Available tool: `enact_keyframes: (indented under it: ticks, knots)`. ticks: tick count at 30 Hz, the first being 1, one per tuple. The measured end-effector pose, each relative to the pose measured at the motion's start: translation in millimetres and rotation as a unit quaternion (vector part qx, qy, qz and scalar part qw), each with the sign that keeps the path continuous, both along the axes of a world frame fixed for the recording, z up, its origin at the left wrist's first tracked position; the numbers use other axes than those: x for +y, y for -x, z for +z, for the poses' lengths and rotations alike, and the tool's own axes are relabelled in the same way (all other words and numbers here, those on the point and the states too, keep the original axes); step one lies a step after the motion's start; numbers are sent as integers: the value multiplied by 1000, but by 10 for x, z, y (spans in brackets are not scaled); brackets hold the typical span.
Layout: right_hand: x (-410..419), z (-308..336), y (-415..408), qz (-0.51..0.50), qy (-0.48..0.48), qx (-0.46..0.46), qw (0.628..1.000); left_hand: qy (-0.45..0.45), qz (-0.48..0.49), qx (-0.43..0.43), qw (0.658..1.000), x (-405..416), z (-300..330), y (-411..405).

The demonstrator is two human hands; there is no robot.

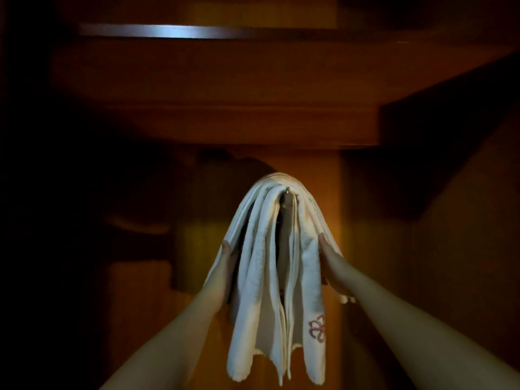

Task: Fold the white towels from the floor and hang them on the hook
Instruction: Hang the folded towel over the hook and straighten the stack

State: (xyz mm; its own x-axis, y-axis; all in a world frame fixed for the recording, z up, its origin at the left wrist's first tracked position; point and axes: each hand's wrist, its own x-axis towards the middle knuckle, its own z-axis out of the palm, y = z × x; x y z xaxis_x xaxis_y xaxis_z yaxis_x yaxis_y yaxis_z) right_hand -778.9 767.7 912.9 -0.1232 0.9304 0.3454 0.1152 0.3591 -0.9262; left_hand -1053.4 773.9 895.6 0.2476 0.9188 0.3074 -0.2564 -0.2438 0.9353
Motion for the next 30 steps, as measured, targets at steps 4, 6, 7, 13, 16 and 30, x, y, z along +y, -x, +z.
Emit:
enact_keyframes:
  ticks: [4, 6, 7, 13, 16, 30]
  knots:
    - [-262, -246, 1, -63, 47, 16, 997, 36, 39, 34, 998, -251, -320, 94]
    - [-459, -305, 7, -92, 65, 0, 994, 44, 51, 63, 996, -466, -437, 151]
    - [-576, -336, 16, -112, 73, -5, 991, 44, 47, 80, 995, -595, -474, 177]
    - [-1596, -530, 179, -242, 52, -69, 966, 56, 71, 197, 976, -1542, -494, 282]
    - [-2280, -722, 284, -287, 48, -170, 941, -30, 73, 293, 953, -1993, -643, 421]
    - [-5637, -2684, 314, -223, 181, -455, 843, -205, -128, 579, 779, -4034, -2224, -25]
